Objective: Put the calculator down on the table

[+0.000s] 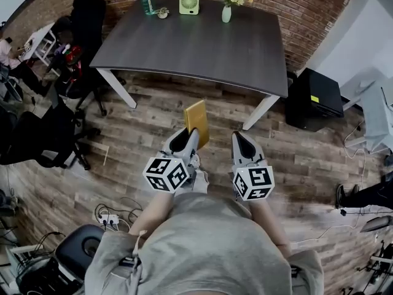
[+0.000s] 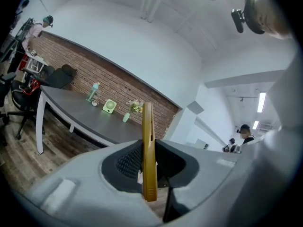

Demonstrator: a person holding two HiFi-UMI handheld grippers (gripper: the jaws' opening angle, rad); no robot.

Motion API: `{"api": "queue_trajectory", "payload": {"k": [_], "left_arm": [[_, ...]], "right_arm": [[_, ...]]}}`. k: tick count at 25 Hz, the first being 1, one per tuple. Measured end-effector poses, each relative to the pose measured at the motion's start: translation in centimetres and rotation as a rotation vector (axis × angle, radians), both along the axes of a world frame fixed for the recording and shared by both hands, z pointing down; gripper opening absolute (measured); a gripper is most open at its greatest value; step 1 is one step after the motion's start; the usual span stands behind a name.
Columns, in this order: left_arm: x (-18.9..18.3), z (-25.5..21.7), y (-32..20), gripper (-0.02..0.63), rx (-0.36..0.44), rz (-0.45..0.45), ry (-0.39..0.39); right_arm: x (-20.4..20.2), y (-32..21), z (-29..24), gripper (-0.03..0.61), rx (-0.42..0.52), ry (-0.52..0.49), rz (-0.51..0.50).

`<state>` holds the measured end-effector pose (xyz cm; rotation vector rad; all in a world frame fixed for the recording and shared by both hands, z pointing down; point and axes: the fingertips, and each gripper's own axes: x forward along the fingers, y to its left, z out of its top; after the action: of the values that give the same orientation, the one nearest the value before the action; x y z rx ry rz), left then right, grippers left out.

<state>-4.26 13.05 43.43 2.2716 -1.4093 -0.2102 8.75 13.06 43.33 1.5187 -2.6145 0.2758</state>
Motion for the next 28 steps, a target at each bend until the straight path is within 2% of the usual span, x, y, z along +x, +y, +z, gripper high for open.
{"api": "queue_trajectory", "payload": {"k": [10, 28], "left_arm": [[-2.6, -0.8, -7.9, 0.087, -0.016, 0.009, 0.002], [-4.9, -0.9, -21.3, 0.087, -0.028, 0.056, 0.002]], "right_arm": [[-2.5, -8.0, -1.3, 0.002, 0.001, 0.010, 0.010], [-4.8, -21.0, -1.4, 0.002, -0.013, 0.031, 0.044]]}}
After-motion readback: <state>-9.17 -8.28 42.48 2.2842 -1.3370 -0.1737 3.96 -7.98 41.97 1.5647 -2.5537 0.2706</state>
